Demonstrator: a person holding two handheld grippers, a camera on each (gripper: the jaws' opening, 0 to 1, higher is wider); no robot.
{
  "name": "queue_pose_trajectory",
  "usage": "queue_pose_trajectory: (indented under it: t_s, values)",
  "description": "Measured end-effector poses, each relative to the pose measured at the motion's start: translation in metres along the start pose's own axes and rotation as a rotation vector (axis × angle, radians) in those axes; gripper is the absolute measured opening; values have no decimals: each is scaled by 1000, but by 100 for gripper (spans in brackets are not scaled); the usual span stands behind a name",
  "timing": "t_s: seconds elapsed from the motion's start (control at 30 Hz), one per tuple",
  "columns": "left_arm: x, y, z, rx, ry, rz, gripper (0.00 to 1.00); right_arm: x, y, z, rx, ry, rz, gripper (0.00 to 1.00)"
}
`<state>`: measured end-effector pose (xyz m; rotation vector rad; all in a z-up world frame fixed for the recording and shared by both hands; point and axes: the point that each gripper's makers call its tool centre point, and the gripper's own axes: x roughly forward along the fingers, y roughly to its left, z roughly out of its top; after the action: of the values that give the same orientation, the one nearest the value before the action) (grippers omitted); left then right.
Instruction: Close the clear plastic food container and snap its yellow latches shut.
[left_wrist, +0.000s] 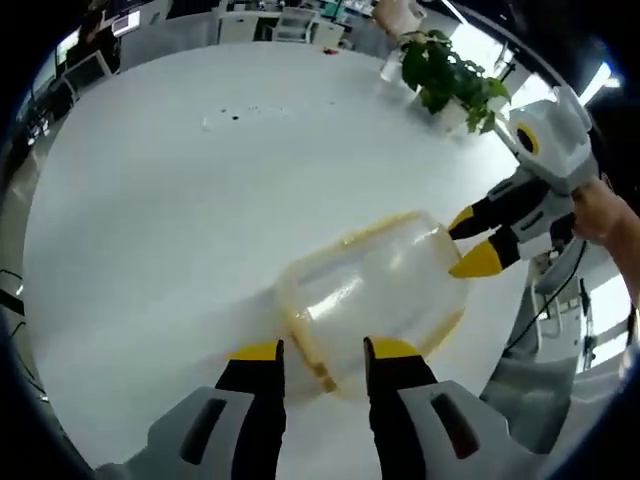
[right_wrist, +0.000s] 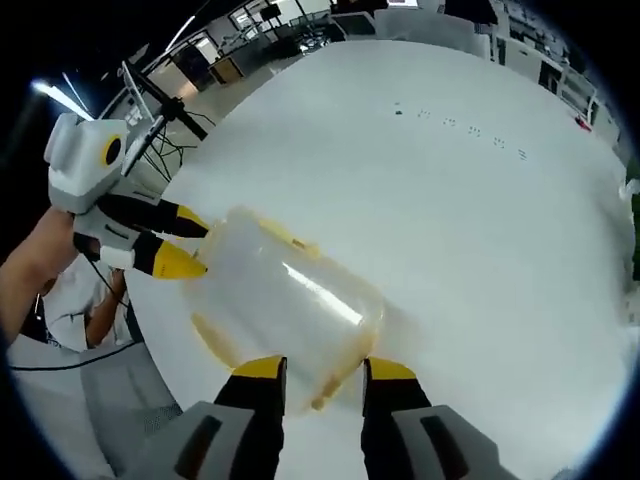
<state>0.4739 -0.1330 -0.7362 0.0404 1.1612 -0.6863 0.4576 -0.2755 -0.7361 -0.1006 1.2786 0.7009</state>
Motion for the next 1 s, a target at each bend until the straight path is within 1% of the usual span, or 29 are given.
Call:
queue_pose_trajectory:
  t_s: [0.07,0.13,0.2,0.27,0.33,0.37,0.47,0.53,0.63,0.77,0.9,1.0]
  values:
    - [-1,-1,0,6,-2,-2,33,-2,-2,0,-2,-1,-2,26]
    - [-3,-3,0,12,0,-7,33,-4,-4,-1,-26,0,-8,28]
    - [-4,0,0,53,6,8,36,-5,-5,0,-71,-1,-7,27]
    - [-4,-1,-1,70,7,1,40,-6,-3,1,-86,-14,0,28]
    - [-5,-4,-2,88,14,-7,40,-7,-2,0,-117,1,-7,30]
    - [-6,-4,-1,122,10,-11,39,-7,-2,0,-134,1,-11,30]
    - [-7,-5,0,145,19,-10,40,-9,-2,0,-168,13,-16,31]
    - [-8,-5,0,180,25,-9,41,-9,-1,1,-199,21,-13,30]
    - [-8,-8,1,195,32,-20,44,-10,-2,1,-224,25,-17,30]
    - [-10,-8,3,216,33,-20,44,-10,-1,1,-258,35,-14,31]
    - [-11,-7,1,259,56,-18,44,-12,-2,2,-293,38,-21,34]
    - [-11,-7,0,281,70,-20,45,-11,-2,2,-313,43,-19,34]
